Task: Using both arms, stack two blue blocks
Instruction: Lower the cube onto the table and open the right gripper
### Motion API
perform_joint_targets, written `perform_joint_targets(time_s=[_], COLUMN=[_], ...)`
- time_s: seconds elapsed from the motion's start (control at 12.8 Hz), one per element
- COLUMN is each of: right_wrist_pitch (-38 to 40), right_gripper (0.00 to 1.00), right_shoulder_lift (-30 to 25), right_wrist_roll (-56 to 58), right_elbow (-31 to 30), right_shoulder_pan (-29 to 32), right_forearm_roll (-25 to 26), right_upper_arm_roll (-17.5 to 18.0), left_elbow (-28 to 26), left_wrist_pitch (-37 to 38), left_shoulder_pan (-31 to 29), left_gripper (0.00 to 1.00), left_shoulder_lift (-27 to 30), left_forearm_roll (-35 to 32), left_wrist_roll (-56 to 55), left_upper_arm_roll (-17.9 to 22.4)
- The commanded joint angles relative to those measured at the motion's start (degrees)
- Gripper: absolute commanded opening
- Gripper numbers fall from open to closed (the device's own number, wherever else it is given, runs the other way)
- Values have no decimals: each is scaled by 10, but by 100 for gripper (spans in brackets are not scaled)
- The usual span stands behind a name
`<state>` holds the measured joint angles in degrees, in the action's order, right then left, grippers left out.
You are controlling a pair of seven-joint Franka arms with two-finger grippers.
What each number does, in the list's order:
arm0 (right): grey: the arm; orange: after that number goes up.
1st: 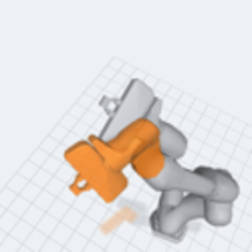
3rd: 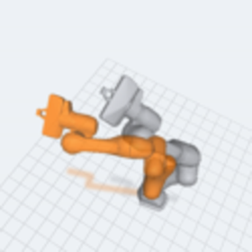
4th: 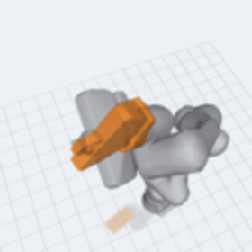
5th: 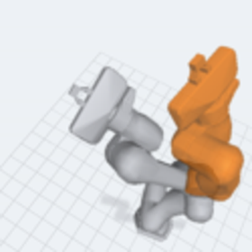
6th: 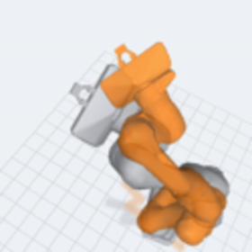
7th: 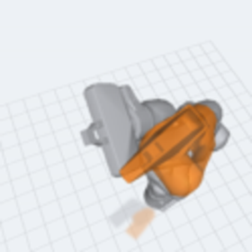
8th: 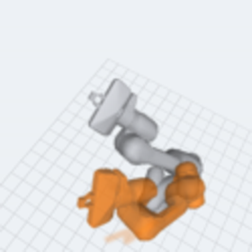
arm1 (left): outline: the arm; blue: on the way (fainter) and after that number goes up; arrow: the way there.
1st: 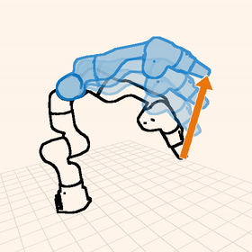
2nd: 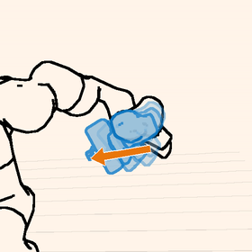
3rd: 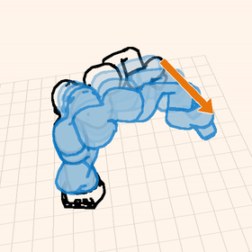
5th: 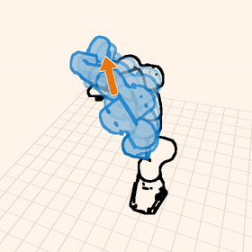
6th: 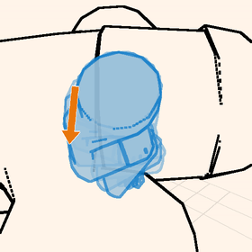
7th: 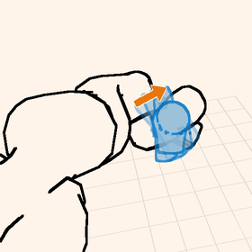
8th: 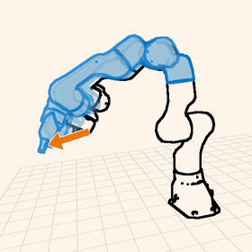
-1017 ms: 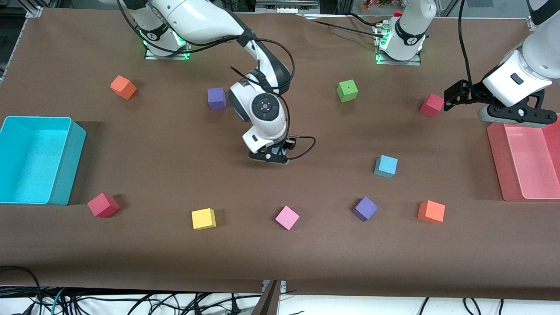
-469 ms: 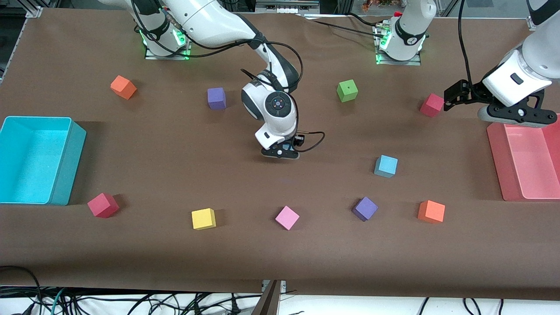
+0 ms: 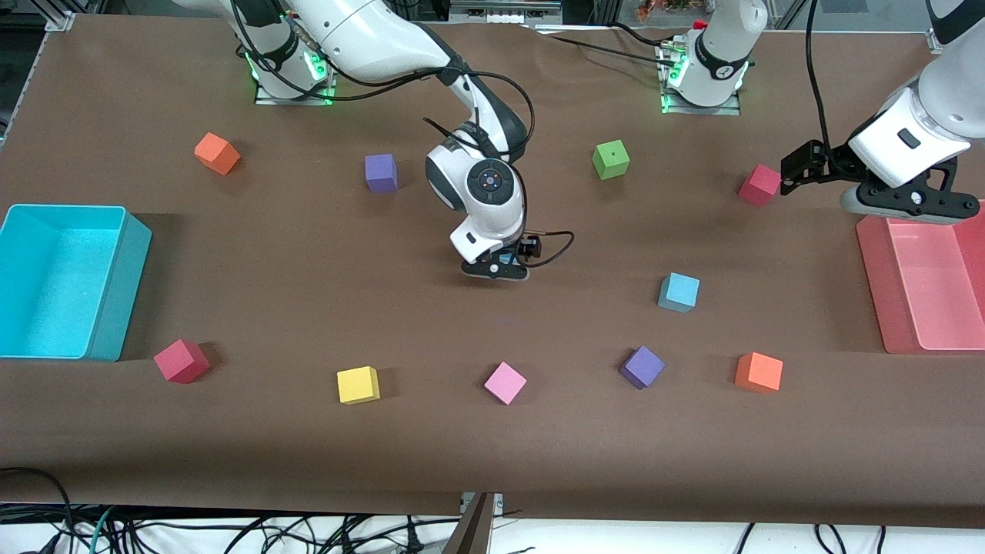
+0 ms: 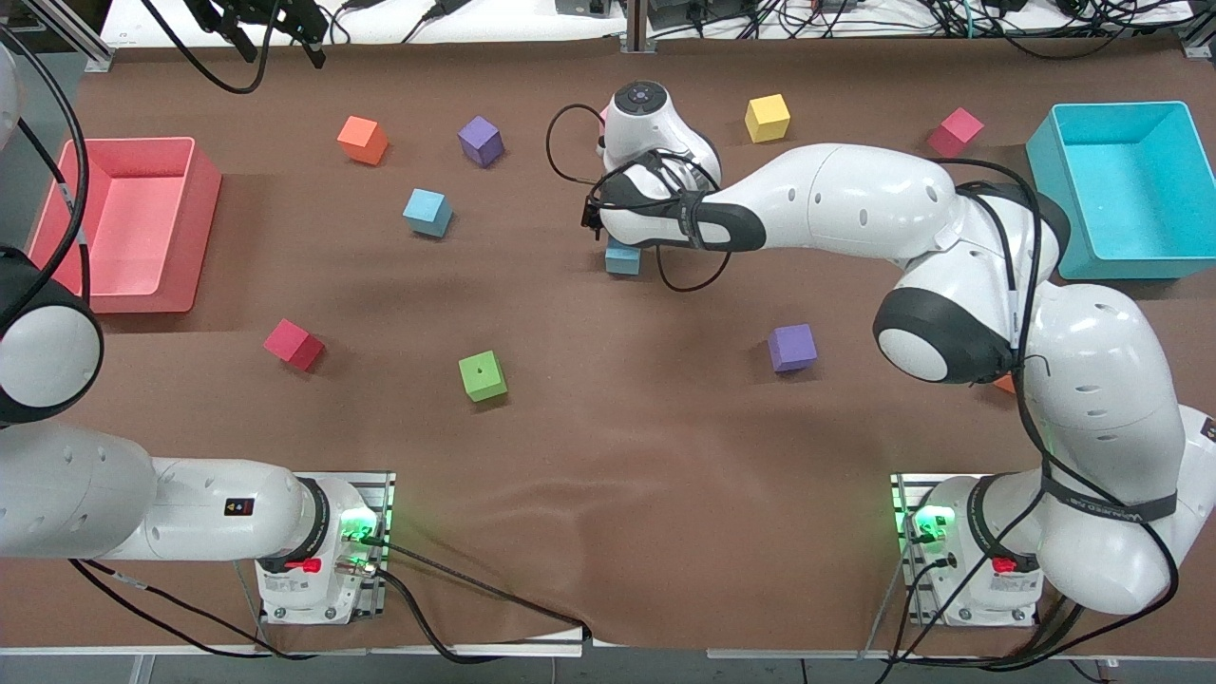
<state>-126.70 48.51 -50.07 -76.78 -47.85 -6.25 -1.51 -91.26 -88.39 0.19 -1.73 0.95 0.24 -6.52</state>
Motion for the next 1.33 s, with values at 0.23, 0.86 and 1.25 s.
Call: perform_joint_targets(time_s=[0.23, 0.86, 1.25], right_wrist_pitch=[132, 240, -2], right_gripper=[100, 100, 100], right_shoulder_lift=[-63, -190, -225], right_wrist_roll=[131, 481, 566], right_elbow=[41, -69, -239], right_shoulder_pan=[34, 144, 144], right_forearm_roll=[-9, -10, -52], right_upper_arm_roll=[-9, -10, -5], left_elbow=[13, 13, 12], left_wrist_pitch=[10, 10, 11], left_shoulder_pan=[0, 0, 0], left_gripper=[100, 100, 100], left_shoulder_lift=[-4, -4, -4], left_forearm_roll=[5, 5, 5], left_wrist_roll=[6, 6, 6], left_upper_arm_roll=[-1, -1, -1])
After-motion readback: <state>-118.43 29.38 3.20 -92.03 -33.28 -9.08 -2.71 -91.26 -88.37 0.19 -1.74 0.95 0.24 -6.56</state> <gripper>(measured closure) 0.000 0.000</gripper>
